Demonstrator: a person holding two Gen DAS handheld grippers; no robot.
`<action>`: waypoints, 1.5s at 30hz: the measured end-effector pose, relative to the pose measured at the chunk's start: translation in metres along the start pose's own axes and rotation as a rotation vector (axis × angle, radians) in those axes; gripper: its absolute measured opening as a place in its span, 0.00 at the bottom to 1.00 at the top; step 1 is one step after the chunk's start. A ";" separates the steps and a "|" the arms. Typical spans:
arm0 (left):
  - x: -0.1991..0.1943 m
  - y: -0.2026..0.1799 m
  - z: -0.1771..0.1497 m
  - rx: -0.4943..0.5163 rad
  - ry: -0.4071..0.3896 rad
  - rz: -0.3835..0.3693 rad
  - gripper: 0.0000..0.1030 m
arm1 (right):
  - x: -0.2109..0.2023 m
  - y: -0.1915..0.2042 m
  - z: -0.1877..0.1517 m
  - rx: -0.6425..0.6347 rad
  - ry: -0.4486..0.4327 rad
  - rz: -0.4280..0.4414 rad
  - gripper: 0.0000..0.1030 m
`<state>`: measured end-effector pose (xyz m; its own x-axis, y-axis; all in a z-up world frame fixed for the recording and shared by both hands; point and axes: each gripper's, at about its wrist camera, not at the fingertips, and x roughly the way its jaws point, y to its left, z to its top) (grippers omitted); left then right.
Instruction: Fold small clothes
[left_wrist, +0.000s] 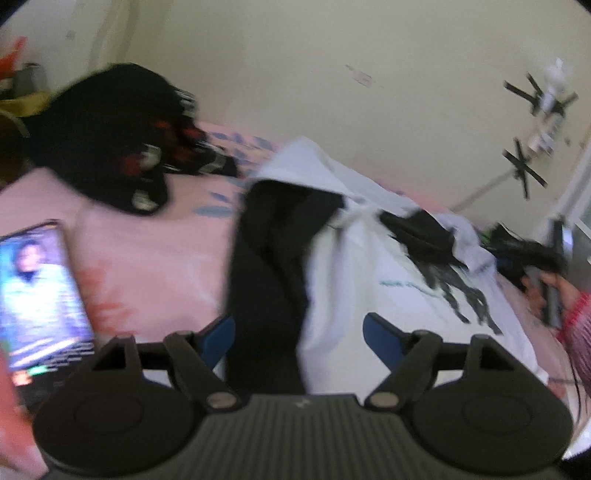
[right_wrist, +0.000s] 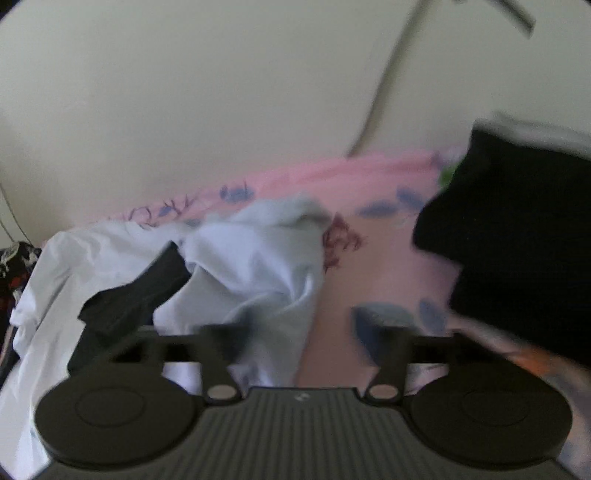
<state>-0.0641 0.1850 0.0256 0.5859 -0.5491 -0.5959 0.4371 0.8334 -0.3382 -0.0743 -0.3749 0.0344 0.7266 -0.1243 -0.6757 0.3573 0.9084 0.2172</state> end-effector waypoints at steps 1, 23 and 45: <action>-0.008 0.005 0.002 -0.013 -0.015 0.025 0.76 | -0.018 0.002 -0.001 -0.031 -0.032 0.026 0.61; -0.014 -0.027 -0.055 0.135 0.160 -0.025 0.24 | -0.188 0.021 -0.203 0.009 0.166 0.425 0.43; -0.099 0.029 -0.043 0.034 -0.084 0.019 0.51 | -0.204 0.172 -0.108 -0.645 -0.023 0.487 0.65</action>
<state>-0.1385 0.2665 0.0432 0.6487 -0.5379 -0.5384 0.4475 0.8418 -0.3019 -0.2245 -0.1499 0.1331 0.7280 0.3431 -0.5936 -0.4061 0.9133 0.0298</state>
